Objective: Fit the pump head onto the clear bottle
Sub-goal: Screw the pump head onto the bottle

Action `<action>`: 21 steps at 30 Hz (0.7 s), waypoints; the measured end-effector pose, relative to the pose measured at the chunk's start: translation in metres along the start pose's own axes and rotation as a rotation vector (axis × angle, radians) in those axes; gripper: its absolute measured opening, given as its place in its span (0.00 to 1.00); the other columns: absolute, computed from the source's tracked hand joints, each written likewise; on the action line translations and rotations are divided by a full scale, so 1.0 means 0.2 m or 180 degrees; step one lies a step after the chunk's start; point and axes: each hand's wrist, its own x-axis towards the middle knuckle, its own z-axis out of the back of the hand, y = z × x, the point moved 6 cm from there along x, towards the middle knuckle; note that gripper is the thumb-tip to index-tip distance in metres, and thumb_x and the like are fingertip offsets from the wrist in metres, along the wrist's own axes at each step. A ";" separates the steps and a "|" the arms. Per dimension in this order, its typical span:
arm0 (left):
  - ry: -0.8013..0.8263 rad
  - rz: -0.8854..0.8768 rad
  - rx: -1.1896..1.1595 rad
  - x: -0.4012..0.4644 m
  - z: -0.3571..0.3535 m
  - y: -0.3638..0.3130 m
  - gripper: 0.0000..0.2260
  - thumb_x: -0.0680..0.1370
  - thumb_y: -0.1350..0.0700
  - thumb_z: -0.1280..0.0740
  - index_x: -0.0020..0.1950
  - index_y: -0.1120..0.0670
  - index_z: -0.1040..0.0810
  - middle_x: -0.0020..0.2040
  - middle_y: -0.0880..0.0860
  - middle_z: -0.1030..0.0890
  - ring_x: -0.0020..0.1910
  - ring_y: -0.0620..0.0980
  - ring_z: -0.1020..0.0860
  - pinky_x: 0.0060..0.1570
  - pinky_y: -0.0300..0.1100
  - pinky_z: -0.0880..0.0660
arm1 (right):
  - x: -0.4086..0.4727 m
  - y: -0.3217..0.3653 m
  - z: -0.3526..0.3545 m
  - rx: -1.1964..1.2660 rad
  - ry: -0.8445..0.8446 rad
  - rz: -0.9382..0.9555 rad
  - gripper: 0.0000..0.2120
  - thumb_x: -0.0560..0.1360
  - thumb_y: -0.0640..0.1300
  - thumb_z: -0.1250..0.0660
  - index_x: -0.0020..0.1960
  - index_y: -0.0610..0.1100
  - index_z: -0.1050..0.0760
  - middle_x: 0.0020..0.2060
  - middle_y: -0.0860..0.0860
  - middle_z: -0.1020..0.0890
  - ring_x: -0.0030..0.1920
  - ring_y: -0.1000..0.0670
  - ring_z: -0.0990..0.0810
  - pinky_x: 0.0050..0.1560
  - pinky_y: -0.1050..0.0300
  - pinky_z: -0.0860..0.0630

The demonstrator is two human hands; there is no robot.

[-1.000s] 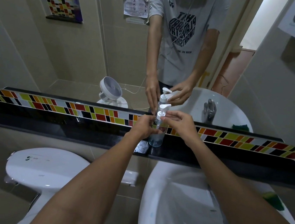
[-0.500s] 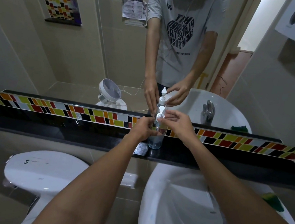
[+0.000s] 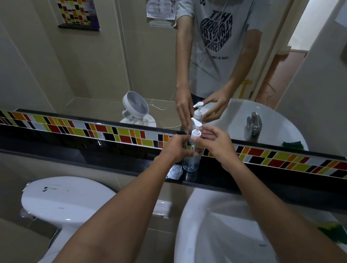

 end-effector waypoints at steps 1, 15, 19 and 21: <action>-0.0007 0.0006 -0.0020 0.00 0.00 0.01 0.27 0.76 0.64 0.21 0.75 0.61 0.19 0.70 0.61 0.15 0.74 0.61 0.19 0.75 0.60 0.22 | 0.00 0.01 -0.02 -0.0025 0.0133 0.0011 0.29 0.70 0.39 0.19 0.69 0.40 0.23 0.59 0.45 0.14 0.61 0.48 0.15 0.62 0.51 0.19; 0.0011 0.0013 -0.0092 0.01 0.00 0.04 0.28 0.76 0.64 0.21 0.77 0.61 0.20 0.71 0.61 0.15 0.74 0.61 0.20 0.76 0.60 0.23 | 0.01 0.08 -0.03 -0.0359 0.0228 -0.0014 0.26 0.71 0.41 0.20 0.67 0.40 0.21 0.58 0.46 0.13 0.60 0.49 0.14 0.61 0.52 0.18; 0.0002 -0.0021 -0.0139 0.03 0.00 0.03 0.26 0.76 0.67 0.22 0.74 0.63 0.19 0.69 0.63 0.14 0.73 0.62 0.18 0.75 0.61 0.22 | -0.01 0.07 -0.08 -0.0344 0.0385 -0.0108 0.24 0.73 0.36 0.23 0.68 0.36 0.22 0.57 0.40 0.13 0.59 0.40 0.14 0.60 0.38 0.18; 0.0016 -0.0039 -0.0120 0.04 -0.01 0.01 0.26 0.76 0.67 0.22 0.75 0.63 0.19 0.69 0.63 0.14 0.74 0.62 0.19 0.76 0.60 0.23 | -0.03 0.06 -0.04 -0.0157 0.0132 -0.0115 0.23 0.73 0.35 0.23 0.67 0.36 0.21 0.56 0.40 0.13 0.56 0.40 0.13 0.55 0.39 0.16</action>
